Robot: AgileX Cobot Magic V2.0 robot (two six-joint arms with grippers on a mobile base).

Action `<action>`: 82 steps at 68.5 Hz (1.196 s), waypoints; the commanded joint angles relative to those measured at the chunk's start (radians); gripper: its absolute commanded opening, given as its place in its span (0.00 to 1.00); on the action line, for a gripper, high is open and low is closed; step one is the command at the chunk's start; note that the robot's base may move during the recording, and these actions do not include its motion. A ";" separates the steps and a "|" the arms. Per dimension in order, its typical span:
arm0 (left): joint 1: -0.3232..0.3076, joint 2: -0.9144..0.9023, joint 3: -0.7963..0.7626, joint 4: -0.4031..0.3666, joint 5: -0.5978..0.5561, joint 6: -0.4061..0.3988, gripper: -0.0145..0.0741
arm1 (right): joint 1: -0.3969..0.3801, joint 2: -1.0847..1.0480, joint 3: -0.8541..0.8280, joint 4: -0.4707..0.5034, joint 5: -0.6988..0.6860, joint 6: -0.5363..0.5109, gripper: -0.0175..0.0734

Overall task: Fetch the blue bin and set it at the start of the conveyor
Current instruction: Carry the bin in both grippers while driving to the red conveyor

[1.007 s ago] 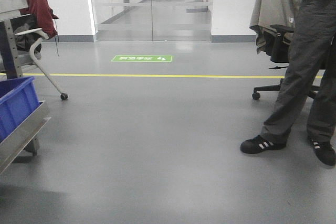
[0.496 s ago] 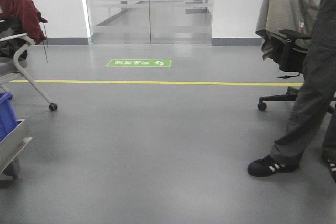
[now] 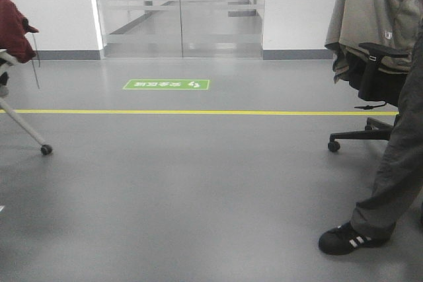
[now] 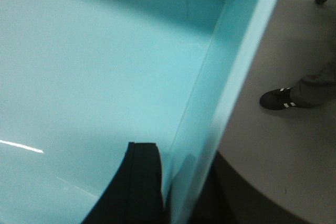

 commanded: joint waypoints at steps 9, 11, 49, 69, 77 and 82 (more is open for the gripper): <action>-0.001 -0.018 -0.013 -0.029 -0.078 -0.012 0.04 | -0.001 -0.011 -0.010 -0.005 -0.030 -0.036 0.03; -0.001 -0.018 -0.013 -0.029 -0.078 -0.012 0.04 | -0.001 -0.011 -0.010 -0.005 -0.032 -0.036 0.03; -0.001 -0.018 -0.013 -0.029 -0.078 -0.012 0.04 | -0.001 -0.011 -0.010 -0.005 -0.032 -0.036 0.03; -0.001 -0.018 -0.013 -0.029 -0.078 -0.012 0.04 | -0.001 -0.011 -0.010 -0.005 -0.032 -0.036 0.03; -0.001 -0.018 -0.013 -0.029 -0.078 -0.012 0.04 | -0.001 -0.011 -0.010 -0.005 -0.032 -0.036 0.03; -0.001 -0.018 -0.013 -0.029 -0.078 -0.012 0.04 | -0.001 -0.011 -0.010 -0.005 -0.032 -0.036 0.03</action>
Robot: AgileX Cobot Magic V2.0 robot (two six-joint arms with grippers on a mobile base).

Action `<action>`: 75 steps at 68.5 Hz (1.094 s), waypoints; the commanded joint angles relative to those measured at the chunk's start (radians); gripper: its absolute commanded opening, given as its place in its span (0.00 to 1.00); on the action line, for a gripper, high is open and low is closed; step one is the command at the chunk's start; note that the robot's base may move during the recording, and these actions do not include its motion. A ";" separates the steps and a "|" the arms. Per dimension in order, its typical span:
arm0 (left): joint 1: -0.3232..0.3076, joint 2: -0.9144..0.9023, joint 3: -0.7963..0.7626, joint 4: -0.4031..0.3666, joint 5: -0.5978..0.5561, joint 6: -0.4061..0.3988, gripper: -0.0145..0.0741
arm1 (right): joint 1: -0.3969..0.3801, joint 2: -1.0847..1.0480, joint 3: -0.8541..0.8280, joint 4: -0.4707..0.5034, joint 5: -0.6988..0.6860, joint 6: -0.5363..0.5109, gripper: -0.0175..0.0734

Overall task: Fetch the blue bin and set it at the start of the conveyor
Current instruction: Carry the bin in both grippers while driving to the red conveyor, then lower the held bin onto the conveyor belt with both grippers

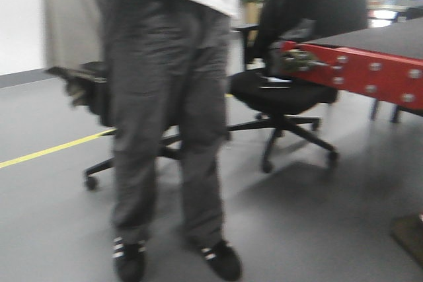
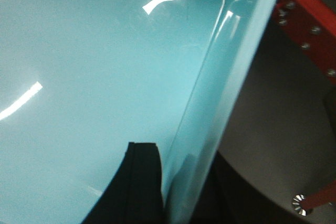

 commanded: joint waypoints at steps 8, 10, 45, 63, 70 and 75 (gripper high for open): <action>-0.003 -0.018 -0.013 -0.031 -0.072 -0.012 0.04 | -0.001 -0.011 -0.010 -0.005 -0.024 -0.036 0.03; -0.003 -0.018 -0.013 -0.031 -0.072 -0.012 0.04 | -0.001 -0.011 -0.010 -0.005 -0.024 -0.036 0.03; -0.003 -0.018 -0.013 -0.031 -0.072 -0.012 0.04 | -0.001 -0.011 -0.010 -0.005 -0.024 -0.036 0.03; -0.003 -0.018 -0.013 -0.029 -0.072 -0.012 0.04 | -0.001 -0.011 -0.010 -0.005 -0.024 -0.036 0.03; -0.003 -0.018 -0.013 -0.029 -0.072 -0.012 0.04 | -0.001 -0.011 -0.010 -0.005 -0.024 -0.036 0.03; -0.003 -0.018 -0.013 -0.029 -0.072 -0.012 0.04 | -0.001 -0.011 -0.010 -0.005 -0.024 -0.036 0.03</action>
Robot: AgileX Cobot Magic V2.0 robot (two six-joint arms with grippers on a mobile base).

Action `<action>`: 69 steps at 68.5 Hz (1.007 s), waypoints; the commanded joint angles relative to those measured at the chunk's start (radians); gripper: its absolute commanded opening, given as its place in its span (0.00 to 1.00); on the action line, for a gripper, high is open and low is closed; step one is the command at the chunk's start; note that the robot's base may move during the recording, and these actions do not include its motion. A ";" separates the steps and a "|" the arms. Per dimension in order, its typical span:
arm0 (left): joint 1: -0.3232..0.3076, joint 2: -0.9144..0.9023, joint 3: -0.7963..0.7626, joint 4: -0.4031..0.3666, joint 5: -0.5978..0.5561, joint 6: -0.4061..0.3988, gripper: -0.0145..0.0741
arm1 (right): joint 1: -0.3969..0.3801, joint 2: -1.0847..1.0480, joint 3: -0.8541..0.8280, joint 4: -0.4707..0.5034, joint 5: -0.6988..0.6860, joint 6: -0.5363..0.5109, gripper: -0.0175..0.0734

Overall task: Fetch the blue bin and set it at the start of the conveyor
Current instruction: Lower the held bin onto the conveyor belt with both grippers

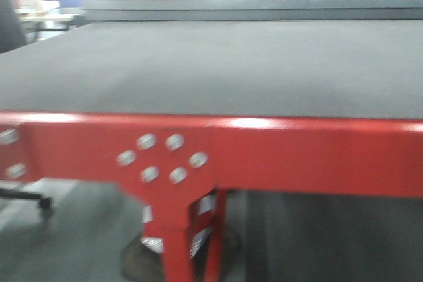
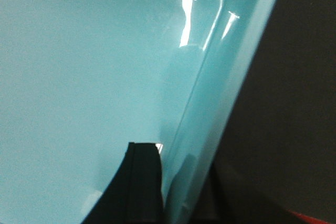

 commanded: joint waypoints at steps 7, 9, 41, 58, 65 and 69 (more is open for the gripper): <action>-0.003 -0.018 -0.013 -0.029 -0.072 -0.012 0.04 | -0.001 -0.011 -0.010 -0.003 -0.024 -0.036 0.03; -0.003 -0.018 -0.013 -0.029 -0.072 -0.012 0.04 | -0.001 -0.011 -0.010 -0.003 -0.024 -0.036 0.03; -0.003 -0.018 -0.013 -0.029 -0.072 -0.012 0.04 | -0.001 -0.011 -0.010 -0.003 -0.024 -0.036 0.03; -0.003 -0.018 -0.013 -0.029 -0.072 -0.012 0.04 | -0.001 -0.011 -0.010 -0.003 -0.024 -0.036 0.03; -0.003 -0.018 -0.013 -0.029 -0.072 -0.012 0.04 | -0.001 -0.011 -0.010 -0.003 -0.024 -0.036 0.03; -0.003 -0.018 -0.013 -0.029 -0.072 -0.012 0.04 | -0.001 -0.011 -0.010 -0.003 -0.024 -0.036 0.03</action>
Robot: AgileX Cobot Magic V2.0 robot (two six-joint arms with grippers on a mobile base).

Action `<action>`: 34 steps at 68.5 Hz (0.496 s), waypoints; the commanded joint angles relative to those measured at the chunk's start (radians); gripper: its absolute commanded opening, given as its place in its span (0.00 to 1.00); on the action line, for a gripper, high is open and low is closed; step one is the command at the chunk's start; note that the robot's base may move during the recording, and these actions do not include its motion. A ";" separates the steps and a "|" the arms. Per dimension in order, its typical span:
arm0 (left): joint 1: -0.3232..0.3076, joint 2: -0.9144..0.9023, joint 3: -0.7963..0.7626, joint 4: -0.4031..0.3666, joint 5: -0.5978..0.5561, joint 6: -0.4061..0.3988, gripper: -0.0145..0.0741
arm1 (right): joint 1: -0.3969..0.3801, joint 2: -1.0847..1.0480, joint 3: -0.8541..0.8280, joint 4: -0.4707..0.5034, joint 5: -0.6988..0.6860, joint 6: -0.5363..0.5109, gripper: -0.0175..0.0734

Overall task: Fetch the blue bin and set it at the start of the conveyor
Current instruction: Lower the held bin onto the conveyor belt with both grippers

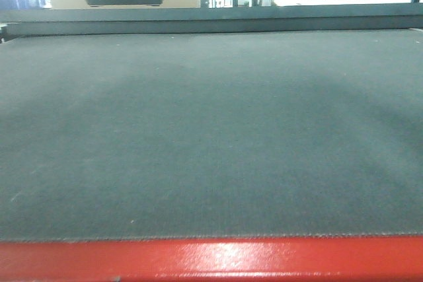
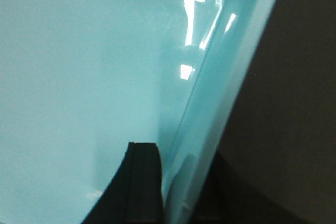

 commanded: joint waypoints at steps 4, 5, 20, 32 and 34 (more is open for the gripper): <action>-0.003 -0.018 -0.013 -0.028 -0.072 -0.012 0.04 | -0.001 -0.011 -0.010 -0.003 -0.024 -0.036 0.03; -0.003 -0.018 -0.013 -0.028 -0.072 -0.012 0.04 | -0.001 -0.011 -0.010 -0.003 -0.024 -0.036 0.03; -0.003 -0.018 -0.013 -0.028 -0.072 -0.012 0.04 | -0.001 -0.011 -0.010 -0.003 -0.024 -0.036 0.03; -0.003 -0.018 -0.013 -0.028 -0.072 -0.012 0.04 | -0.001 -0.011 -0.010 -0.003 -0.024 -0.036 0.03; -0.003 -0.018 -0.013 -0.028 -0.072 -0.012 0.04 | -0.001 -0.011 -0.010 -0.003 -0.024 -0.036 0.03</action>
